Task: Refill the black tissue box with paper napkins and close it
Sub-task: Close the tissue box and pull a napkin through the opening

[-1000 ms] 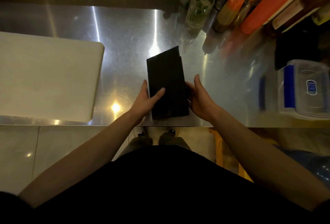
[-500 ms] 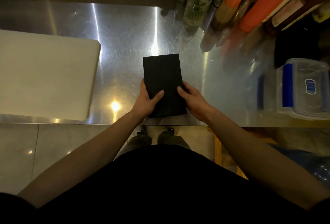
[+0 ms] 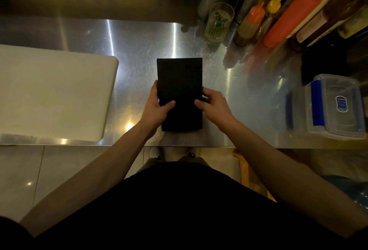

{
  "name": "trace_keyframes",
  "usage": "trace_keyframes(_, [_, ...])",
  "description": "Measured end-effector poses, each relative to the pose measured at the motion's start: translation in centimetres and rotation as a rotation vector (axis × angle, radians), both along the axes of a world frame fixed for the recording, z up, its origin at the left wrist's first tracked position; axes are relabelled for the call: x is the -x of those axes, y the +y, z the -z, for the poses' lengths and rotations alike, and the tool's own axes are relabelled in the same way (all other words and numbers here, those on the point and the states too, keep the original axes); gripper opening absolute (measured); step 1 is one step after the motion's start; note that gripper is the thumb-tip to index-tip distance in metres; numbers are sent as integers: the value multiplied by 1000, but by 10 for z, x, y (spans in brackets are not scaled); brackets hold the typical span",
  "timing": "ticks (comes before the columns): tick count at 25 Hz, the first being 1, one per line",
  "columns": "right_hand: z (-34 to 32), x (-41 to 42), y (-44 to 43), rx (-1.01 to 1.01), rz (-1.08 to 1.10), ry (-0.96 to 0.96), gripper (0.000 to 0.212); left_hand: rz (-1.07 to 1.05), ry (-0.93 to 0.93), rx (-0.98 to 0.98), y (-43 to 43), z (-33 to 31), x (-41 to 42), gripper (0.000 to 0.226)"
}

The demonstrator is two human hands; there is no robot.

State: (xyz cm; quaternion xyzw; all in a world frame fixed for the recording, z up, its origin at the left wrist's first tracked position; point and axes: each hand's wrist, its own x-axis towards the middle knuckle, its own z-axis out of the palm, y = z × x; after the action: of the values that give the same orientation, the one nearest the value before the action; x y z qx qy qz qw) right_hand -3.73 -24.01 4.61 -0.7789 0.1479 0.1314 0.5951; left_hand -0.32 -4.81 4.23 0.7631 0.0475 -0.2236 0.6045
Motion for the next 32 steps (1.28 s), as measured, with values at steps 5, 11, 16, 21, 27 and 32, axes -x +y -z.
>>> trace_keyframes(5, [-24,-21,11,148,59,-170,51,-75,-123,97,15,-27,-18,61])
trace_keyframes(11, [-46,-37,19,-85,198,-119,39,-326,-16,285,26,-47,-37,34])
trace_keyframes(16, [-51,-34,25,-288,291,54,27,-301,-11,261,28,-53,-46,52])
trace_keyframes(21, [-51,-33,25,-386,241,117,41,-365,104,346,38,-50,-50,53])
trace_keyframes(27, [-36,-25,34,-261,263,146,53,-280,26,199,38,-37,-29,35])
trace_keyframes(32, [-13,-9,37,-203,203,77,44,-219,39,151,41,-22,-6,52])
